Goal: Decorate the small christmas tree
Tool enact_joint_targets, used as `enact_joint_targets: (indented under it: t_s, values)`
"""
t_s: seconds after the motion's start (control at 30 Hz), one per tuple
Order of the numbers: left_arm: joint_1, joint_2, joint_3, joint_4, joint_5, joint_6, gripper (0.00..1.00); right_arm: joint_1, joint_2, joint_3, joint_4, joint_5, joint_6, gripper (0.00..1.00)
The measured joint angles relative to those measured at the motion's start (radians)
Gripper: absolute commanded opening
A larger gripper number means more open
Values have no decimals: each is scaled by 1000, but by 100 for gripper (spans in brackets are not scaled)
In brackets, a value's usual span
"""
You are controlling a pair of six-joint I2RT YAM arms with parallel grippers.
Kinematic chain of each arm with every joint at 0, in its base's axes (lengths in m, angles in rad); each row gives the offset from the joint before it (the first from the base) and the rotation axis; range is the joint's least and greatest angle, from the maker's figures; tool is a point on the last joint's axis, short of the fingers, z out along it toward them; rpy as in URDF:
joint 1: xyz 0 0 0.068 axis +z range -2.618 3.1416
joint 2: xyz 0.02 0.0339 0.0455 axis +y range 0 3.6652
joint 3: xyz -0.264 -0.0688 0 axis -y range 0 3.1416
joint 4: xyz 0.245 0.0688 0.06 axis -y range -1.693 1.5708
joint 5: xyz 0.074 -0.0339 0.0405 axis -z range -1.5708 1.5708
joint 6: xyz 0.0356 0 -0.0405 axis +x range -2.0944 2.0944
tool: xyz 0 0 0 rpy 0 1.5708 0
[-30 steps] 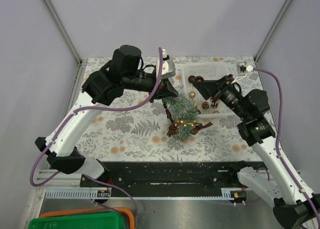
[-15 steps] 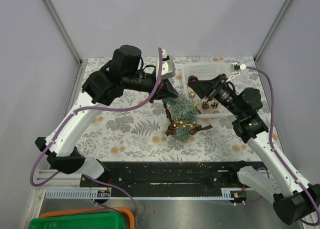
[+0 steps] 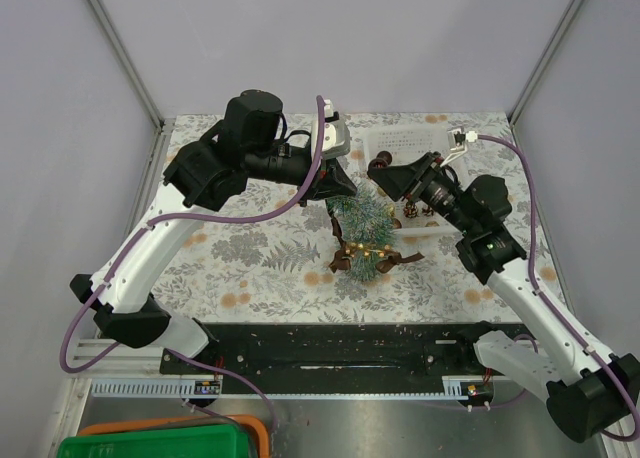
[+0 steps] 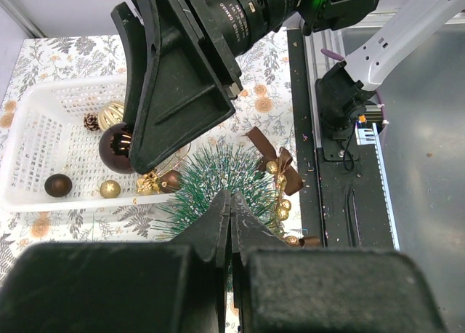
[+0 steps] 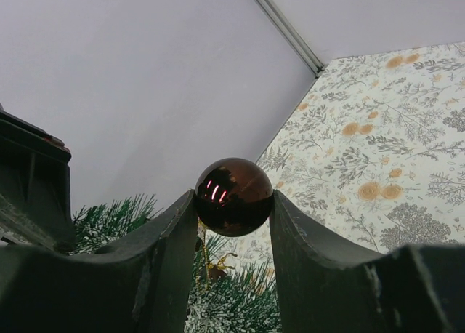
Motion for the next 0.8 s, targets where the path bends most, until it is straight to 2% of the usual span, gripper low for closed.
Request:
enact_joint_targets:
  t_s: [0.43,0.8]
  values:
    - [0,0,0,-5,8,0,0,1,-79,-11,-93,66,-88,12]
    - [0,0,0,-8,9,0,0,2,-79,-11,-107,79,-109,12]
